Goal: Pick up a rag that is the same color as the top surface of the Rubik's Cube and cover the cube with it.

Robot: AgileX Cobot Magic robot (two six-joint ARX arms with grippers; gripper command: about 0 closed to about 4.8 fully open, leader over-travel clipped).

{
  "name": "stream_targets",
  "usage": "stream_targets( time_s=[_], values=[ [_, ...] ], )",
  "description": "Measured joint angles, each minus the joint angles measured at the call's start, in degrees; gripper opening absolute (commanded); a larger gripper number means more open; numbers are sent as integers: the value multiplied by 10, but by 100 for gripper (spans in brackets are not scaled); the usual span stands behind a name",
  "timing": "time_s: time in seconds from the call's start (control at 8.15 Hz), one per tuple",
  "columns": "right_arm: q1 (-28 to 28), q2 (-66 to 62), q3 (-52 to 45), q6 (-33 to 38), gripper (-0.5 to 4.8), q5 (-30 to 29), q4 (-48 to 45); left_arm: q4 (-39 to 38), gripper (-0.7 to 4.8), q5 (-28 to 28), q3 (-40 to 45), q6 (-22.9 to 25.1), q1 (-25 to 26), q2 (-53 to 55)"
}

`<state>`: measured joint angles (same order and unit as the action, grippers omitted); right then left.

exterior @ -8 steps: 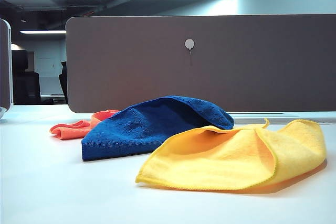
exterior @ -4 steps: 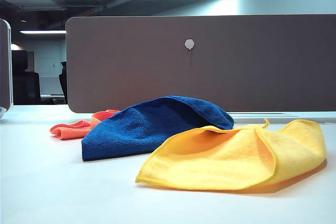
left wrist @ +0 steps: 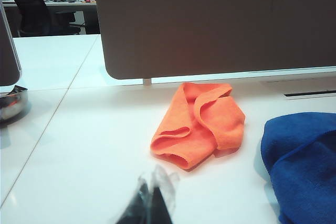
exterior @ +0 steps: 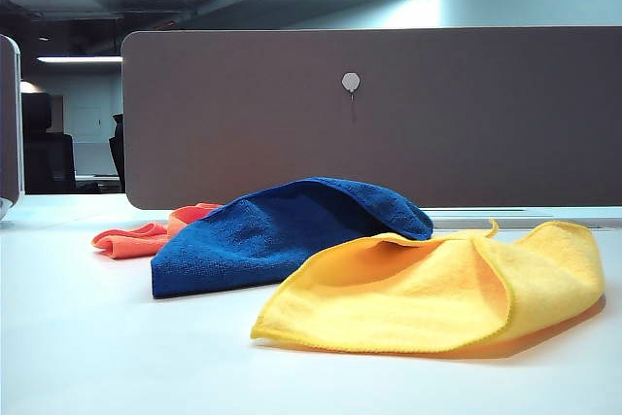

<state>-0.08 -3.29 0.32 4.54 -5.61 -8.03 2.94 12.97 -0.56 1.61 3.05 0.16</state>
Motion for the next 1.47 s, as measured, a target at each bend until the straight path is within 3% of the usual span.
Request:
stream_targets(
  time_s=[0.25,0.37,0.49,1.1,1.47],
  values=[
    [0,0,0,-3,-1,-35,0,0,-5,0,0,-6,0,0],
    [0,0,0,-40,-1,-80,0,0,-5,1,0,-12,0,0],
    [0,0,0,-54,-1,-89,0,0,-5,1,0,-13,0,0],
    [0,0,0,-59,-1,14,-17,-1,-5,1,0,-15,0,0],
    [0,0,0,-59,-1,14,-17,-2,-5,0,0,-24,0,0]
  ],
)
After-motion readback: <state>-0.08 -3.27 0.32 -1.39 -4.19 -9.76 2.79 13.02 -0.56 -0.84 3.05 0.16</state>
